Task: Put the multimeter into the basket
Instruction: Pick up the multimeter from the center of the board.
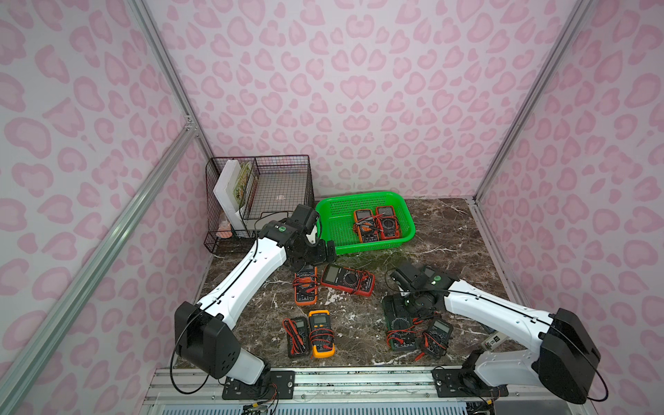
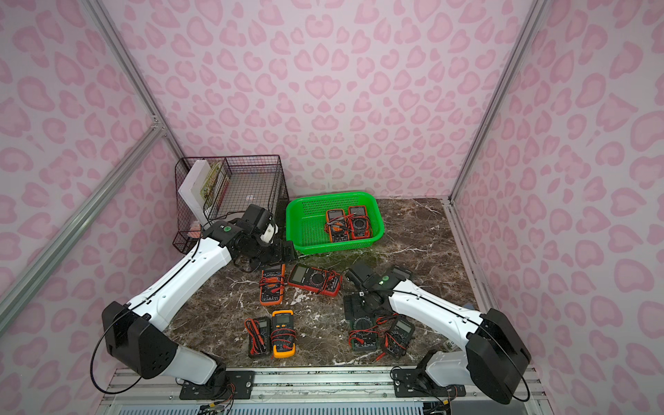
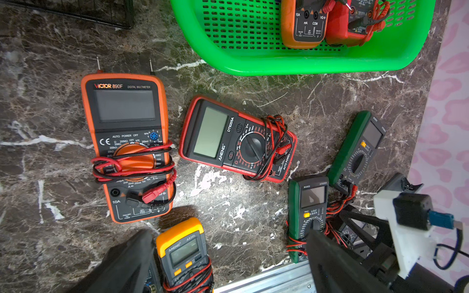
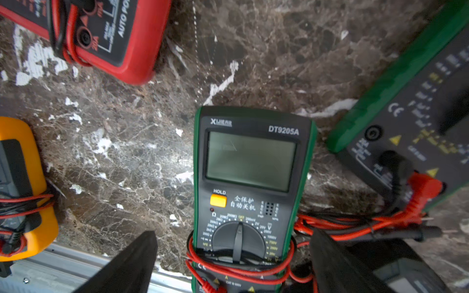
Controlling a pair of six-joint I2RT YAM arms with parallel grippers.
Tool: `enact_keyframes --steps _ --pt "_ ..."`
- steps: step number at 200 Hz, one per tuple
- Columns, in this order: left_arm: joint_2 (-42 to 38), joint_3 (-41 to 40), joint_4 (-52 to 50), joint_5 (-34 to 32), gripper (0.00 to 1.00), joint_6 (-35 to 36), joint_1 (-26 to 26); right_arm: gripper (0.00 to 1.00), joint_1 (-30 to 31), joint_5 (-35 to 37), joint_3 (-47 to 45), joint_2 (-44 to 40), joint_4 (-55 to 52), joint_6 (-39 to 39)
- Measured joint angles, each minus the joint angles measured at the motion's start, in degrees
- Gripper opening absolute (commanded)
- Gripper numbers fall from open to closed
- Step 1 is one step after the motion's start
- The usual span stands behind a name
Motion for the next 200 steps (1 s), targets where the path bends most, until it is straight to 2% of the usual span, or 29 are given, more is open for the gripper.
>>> enact_keyframes --steps 102,200 --pt "-0.85 -2.16 0.26 -0.04 0.98 -0.96 -0.17 0.99 2.49 -1.33 -3.96 0.11 0.94 3.02" --pt "-1.42 -2.73 0.33 -0.07 0.99 -1.05 -0.17 0.99 2.69 -2.21 -5.07 4.31 3.48 1.70"
